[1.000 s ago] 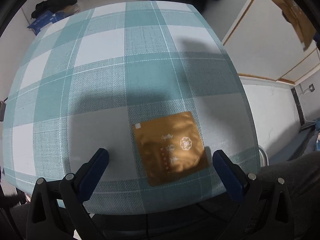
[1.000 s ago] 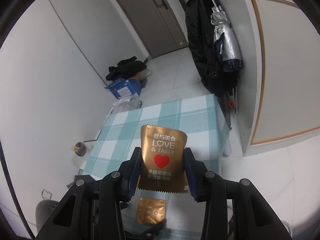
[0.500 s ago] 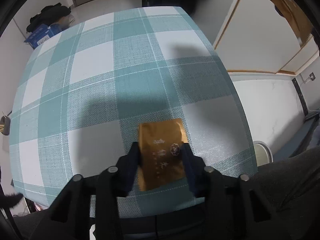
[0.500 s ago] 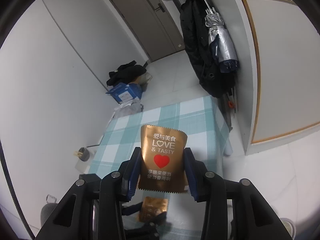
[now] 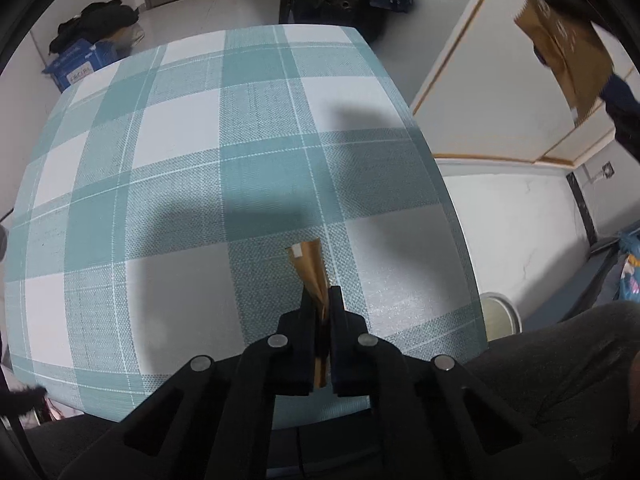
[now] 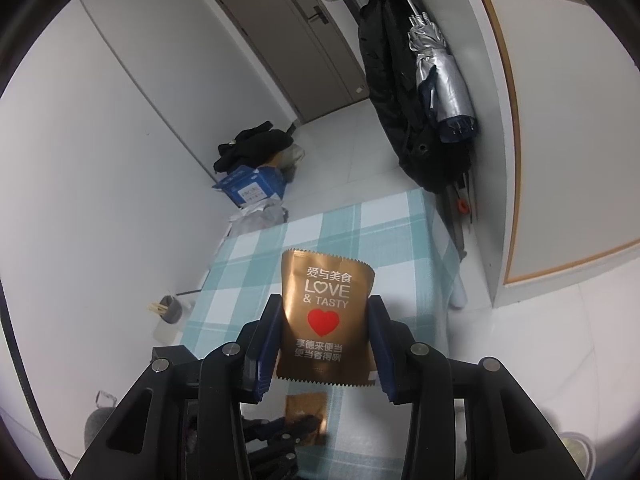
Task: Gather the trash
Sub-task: 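Grasp the second gold packet with the left gripper and lift it, then carry both gold packets with both grippers over the white trash bin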
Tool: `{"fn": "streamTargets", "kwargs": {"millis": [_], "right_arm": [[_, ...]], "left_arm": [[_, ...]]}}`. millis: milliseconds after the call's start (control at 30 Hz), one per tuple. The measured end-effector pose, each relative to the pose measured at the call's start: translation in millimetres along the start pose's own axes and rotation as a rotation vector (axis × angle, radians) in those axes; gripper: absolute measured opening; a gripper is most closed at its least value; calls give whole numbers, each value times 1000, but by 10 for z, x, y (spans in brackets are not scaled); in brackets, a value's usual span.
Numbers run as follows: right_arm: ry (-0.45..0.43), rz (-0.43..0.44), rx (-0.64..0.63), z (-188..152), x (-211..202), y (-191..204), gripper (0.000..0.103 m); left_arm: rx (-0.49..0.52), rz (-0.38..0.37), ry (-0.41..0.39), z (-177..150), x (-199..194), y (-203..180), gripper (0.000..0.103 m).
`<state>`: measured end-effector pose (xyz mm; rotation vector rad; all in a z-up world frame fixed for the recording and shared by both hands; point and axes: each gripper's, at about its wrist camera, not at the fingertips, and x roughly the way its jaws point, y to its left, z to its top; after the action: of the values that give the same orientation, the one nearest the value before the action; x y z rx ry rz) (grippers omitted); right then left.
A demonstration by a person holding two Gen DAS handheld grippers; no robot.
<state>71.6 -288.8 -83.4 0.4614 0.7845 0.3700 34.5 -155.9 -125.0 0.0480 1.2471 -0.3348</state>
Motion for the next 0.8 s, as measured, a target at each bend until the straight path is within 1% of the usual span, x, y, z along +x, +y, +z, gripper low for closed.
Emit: {"fn": "streamTargets", "kwargs": {"millis": [167,233,333,533,800], "right_arm": [[2,2,0,-2,0,-4,40],[5,0,-4,-10,7,1,40],[12,-1,-6,-30,27,13,40],[22,-19,-25,-63,86,81,40],[51,-60,-47,-121,185,173,40]], "left_arm": [[-24,-36,-24,30,-56,59,1],[-39,-30,-30,55,-87,90,1],[-63,-44,-42,91,-166,194,1],[-95,-62,-99,136,-394,385,1],[-160,-57,-185,192,-766,728,1]]}}
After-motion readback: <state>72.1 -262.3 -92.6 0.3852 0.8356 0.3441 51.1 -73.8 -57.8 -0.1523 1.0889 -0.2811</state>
